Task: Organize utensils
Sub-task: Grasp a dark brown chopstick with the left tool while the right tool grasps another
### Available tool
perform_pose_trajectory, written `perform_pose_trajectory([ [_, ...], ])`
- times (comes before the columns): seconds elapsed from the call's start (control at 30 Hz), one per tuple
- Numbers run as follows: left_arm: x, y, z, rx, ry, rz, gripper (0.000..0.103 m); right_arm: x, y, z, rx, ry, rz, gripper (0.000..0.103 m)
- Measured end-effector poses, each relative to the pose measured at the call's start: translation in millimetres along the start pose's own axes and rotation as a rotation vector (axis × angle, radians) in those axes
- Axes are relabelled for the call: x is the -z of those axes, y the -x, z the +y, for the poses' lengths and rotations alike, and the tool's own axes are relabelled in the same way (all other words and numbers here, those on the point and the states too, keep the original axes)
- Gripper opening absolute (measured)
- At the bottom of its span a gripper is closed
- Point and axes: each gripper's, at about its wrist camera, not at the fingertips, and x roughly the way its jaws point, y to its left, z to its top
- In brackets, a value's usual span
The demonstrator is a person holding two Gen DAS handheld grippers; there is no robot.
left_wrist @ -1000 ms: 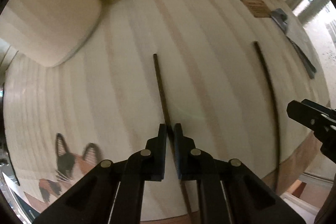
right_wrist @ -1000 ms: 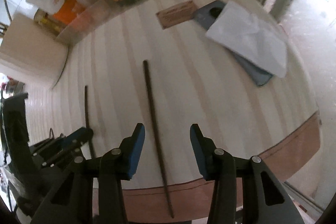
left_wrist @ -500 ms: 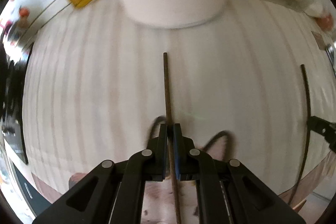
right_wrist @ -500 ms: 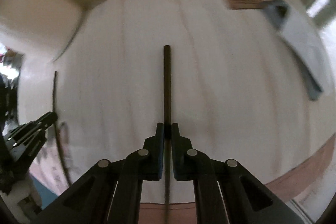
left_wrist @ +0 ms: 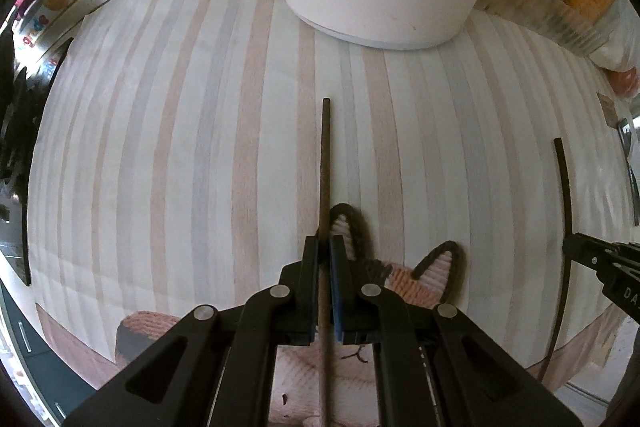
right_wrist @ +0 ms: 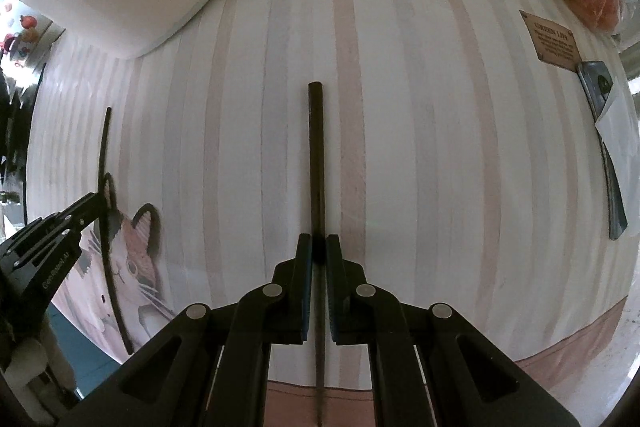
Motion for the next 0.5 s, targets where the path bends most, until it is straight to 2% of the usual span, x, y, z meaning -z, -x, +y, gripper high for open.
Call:
perform_pose_trajectory([
  [0.27,-15,-6,5,0.008,0.002,0.0,0.005,-24,1,-1,0.029,0.007,0.018,0.007],
  [0.43,-18,-7,-5,0.005,0.001,0.0,0.005,-35,1,7,0.065,0.033,0.022,0.007],
  [0.5,-18,-7,-8,0.006,0.002,-0.001,0.005,-41,-10,6,0.072,0.04,0.02,0.008],
])
